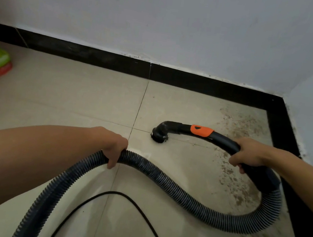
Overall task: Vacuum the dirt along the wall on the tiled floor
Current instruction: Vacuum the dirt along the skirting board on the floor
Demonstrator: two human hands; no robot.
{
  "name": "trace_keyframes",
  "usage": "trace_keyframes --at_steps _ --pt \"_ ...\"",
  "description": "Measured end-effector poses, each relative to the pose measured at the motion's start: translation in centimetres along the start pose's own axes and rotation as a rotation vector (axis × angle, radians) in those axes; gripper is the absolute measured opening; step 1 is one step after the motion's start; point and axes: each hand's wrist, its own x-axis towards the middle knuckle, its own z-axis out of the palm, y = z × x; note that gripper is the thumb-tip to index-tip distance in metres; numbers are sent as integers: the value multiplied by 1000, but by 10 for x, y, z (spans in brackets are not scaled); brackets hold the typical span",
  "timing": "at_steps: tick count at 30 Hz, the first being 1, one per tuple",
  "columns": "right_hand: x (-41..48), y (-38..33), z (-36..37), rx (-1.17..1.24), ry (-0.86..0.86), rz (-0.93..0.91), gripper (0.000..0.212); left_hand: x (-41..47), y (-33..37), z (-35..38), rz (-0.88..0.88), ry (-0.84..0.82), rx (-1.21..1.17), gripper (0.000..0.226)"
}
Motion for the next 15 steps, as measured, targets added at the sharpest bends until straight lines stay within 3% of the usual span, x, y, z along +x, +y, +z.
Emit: trace_keyframes --at_steps 6,10,15 --pt "33 -36 3 29 225 52 32 -9 -22 -7 -104 -8 -15 53" --pt "54 -66 -1 128 247 81 39 -18 -61 -6 -207 -22 -71 38" --pt "85 -106 1 135 219 -10 40 -20 -96 17 -328 -152 -85 43"
